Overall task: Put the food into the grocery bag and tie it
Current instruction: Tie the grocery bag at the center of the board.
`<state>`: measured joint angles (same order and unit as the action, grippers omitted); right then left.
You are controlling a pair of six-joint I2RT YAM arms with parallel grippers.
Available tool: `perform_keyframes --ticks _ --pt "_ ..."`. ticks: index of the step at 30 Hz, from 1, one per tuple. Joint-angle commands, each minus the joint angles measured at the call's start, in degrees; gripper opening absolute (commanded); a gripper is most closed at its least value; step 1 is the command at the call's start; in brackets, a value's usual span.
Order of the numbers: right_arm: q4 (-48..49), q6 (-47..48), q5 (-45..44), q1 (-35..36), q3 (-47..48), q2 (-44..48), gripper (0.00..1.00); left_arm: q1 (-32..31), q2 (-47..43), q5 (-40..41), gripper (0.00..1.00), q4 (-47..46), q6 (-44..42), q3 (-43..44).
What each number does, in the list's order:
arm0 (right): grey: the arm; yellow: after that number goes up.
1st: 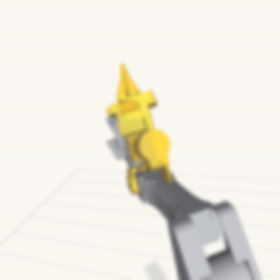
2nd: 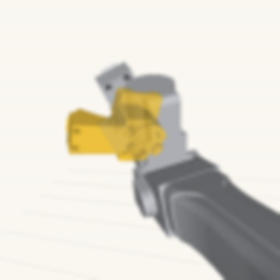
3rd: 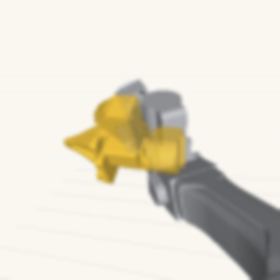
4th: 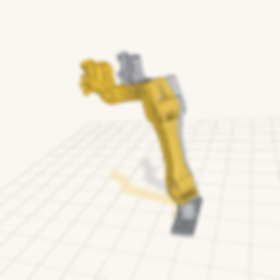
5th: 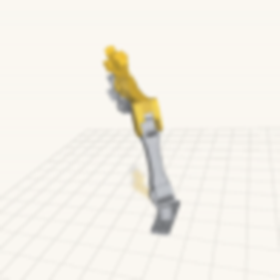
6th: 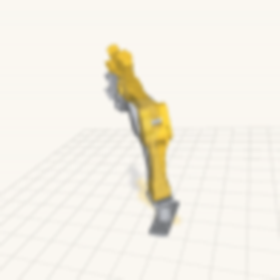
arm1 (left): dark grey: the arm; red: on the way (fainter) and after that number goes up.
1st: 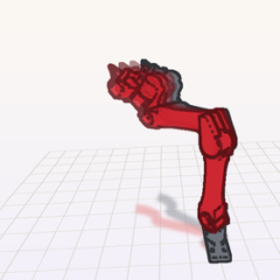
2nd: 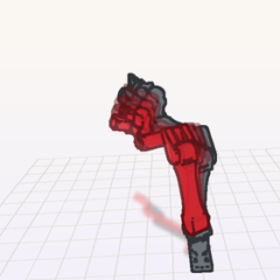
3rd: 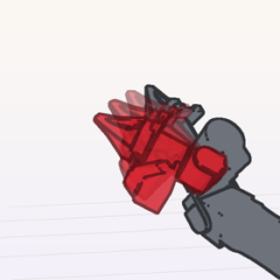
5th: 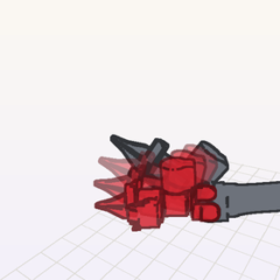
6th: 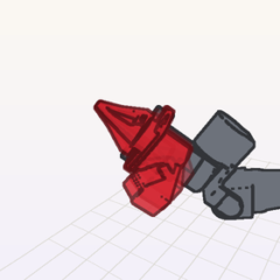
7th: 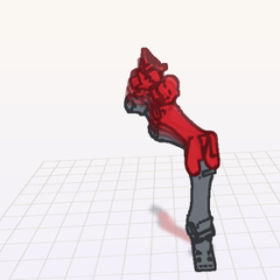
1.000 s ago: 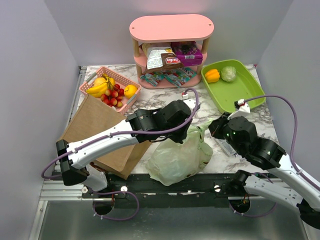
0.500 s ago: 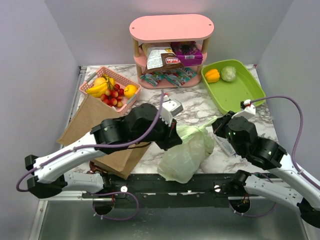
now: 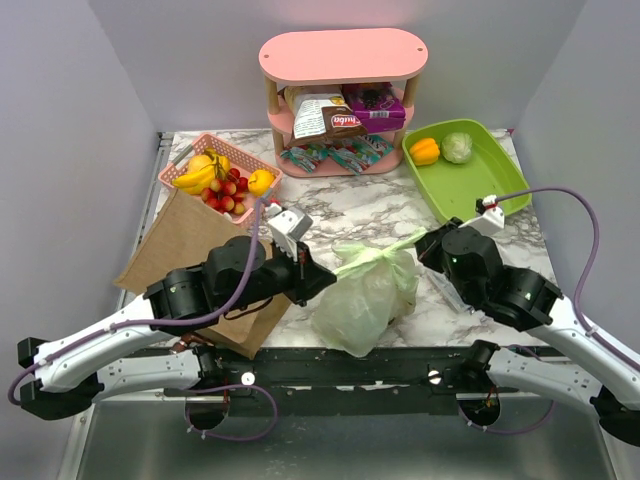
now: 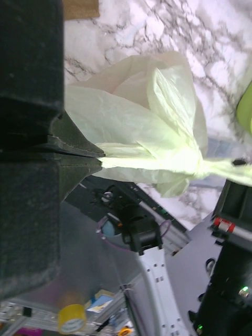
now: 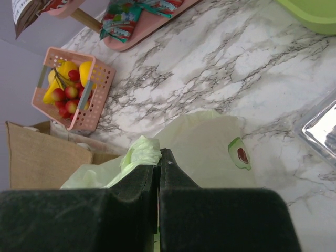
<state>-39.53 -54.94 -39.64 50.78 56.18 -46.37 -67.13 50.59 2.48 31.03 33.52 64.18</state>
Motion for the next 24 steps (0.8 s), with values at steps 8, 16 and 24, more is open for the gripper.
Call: perform_keyframes --ticks 8,16,24 --pt "-11.7 -7.2 -16.0 -1.6 -3.8 7.7 0.01 -0.4 -9.8 16.7 0.0 2.6 6.4 -7.0" --pt "-14.1 -8.1 -14.3 -1.6 -6.8 12.6 0.01 2.0 -11.7 21.0 0.0 1.9 9.2 -10.4" --pt "1.8 8.4 -7.2 -1.6 -4.8 11.7 0.01 3.8 -4.4 10.3 0.16 -2.6 0.8 -3.6"
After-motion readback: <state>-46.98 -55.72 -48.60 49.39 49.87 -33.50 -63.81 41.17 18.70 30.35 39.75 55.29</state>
